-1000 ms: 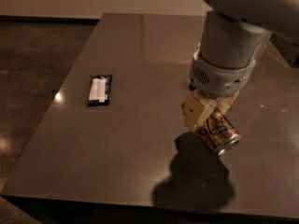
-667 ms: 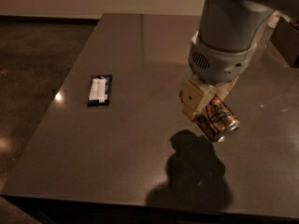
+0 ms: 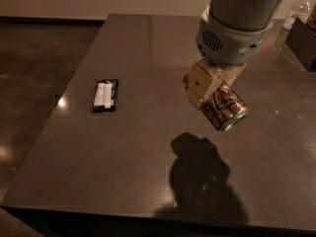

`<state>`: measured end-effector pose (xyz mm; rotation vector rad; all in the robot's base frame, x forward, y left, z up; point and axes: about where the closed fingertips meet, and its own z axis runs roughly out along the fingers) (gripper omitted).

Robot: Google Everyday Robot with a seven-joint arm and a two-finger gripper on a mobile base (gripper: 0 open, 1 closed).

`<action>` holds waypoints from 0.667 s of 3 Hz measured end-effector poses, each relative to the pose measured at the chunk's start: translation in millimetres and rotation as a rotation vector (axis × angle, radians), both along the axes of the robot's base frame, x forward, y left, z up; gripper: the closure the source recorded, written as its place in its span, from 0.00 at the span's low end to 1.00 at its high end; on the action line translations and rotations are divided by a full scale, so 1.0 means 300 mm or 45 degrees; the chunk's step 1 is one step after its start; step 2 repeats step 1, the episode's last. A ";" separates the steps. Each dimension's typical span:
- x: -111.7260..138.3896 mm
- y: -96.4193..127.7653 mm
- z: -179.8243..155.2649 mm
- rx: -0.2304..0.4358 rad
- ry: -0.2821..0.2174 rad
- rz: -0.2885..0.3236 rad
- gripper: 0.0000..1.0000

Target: Pick orange can

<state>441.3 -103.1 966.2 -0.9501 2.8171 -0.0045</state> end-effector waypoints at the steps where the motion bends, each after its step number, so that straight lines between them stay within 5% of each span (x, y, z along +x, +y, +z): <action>1: 0.019 0.016 0.009 0.020 -0.036 0.003 1.00; 2: 0.019 0.016 0.009 0.020 -0.036 0.003 1.00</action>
Offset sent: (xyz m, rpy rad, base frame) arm 0.0000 0.0000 0.0000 0.0000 0.0000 0.0000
